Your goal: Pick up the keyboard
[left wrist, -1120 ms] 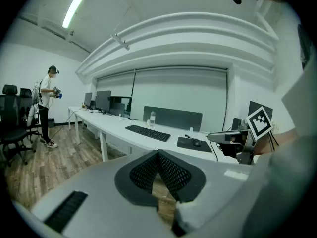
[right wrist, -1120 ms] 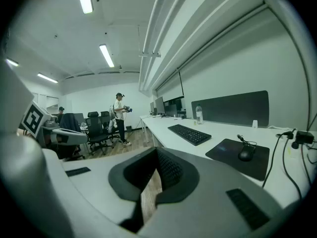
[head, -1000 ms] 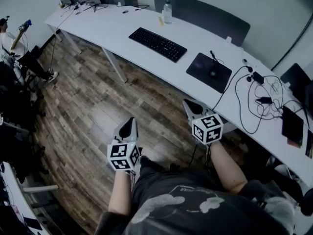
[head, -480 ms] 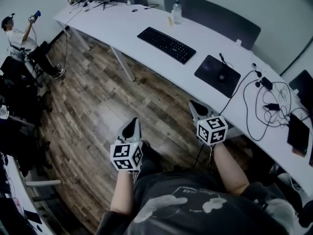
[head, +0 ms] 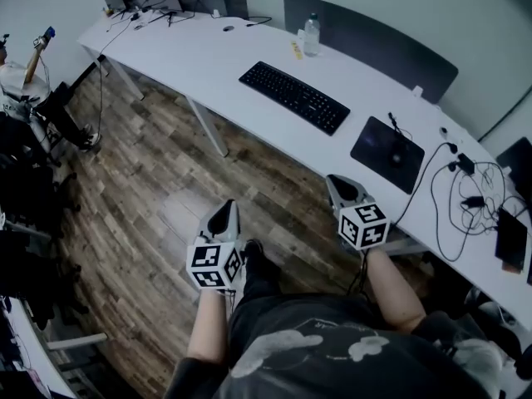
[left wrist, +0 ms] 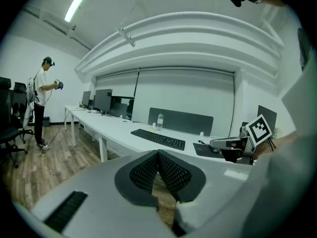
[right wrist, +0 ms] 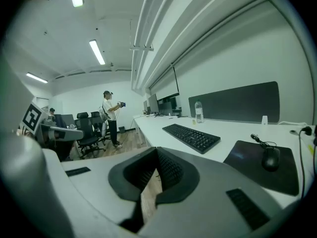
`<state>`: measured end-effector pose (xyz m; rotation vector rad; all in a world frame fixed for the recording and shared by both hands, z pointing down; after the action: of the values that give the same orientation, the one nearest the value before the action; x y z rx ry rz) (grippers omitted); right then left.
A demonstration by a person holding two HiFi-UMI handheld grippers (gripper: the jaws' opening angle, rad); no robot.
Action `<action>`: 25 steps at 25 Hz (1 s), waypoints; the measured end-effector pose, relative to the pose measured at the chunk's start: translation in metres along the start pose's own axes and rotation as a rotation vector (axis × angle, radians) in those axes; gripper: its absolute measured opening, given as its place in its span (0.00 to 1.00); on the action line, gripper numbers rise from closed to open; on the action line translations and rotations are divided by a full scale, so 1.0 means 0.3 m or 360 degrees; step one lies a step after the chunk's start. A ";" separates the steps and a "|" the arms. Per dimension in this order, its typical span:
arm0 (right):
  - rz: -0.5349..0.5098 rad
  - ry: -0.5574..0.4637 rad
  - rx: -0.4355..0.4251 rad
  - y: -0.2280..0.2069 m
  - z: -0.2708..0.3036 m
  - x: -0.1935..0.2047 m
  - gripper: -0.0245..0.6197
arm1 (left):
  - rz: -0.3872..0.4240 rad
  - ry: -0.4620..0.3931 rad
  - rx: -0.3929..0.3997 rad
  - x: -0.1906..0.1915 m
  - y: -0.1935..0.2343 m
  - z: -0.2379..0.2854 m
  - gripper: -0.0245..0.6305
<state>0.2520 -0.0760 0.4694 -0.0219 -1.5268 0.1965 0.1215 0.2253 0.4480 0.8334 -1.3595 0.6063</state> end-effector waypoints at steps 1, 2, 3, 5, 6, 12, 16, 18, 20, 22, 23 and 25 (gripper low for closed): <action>-0.0012 0.0002 0.0013 0.006 0.044 -0.006 0.04 | -0.0004 -0.0001 0.0020 -0.007 0.039 0.035 0.04; -0.0022 0.0003 0.0031 0.012 0.089 -0.013 0.04 | -0.0005 -0.0001 0.0045 -0.014 0.077 0.069 0.04; -0.0029 0.0003 0.0053 0.018 0.133 -0.020 0.04 | -0.0002 0.0000 0.0075 -0.024 0.115 0.102 0.04; -0.0033 0.0010 0.0099 0.030 0.219 -0.031 0.04 | 0.0015 0.0004 0.0143 -0.045 0.192 0.166 0.04; -0.0033 0.0019 0.0123 0.036 0.261 -0.036 0.04 | 0.0022 0.0007 0.0174 -0.057 0.232 0.196 0.04; -0.0048 0.0048 0.0230 0.085 0.486 -0.067 0.04 | 0.0003 0.0037 0.0330 -0.106 0.458 0.355 0.04; -0.0033 0.0045 0.0303 0.111 0.601 -0.081 0.04 | -0.0011 0.0064 0.0398 -0.118 0.572 0.439 0.04; -0.0032 0.0040 0.0334 0.113 0.630 -0.085 0.04 | -0.0011 0.0073 0.0448 -0.125 0.608 0.478 0.04; -0.0039 0.0034 0.0381 0.104 0.639 -0.088 0.04 | -0.0004 0.0082 0.0506 -0.130 0.631 0.519 0.04; -0.0039 0.0036 0.0446 0.083 0.638 -0.085 0.04 | 0.0010 0.0092 0.0565 -0.133 0.643 0.566 0.04; -0.0034 0.0038 0.0482 0.071 0.634 -0.084 0.04 | 0.0017 0.0098 0.0590 -0.134 0.646 0.591 0.04; -0.0013 0.0035 0.0541 0.046 0.626 -0.081 0.04 | 0.0016 0.0106 0.0628 -0.136 0.646 0.638 0.04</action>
<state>0.0632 -0.0861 0.4523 0.2515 -1.4549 0.4452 -0.1514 0.1883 0.4410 1.1117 -1.2003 0.9202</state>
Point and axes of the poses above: the fingertips, and each gripper's own axes: z forward along the fingers, y to its left, x out of its underside, the point moved 10 cm from there along -z, backward along the fingers, and after that the axes turned 15 degrees about -y, right-handed, at the moved point
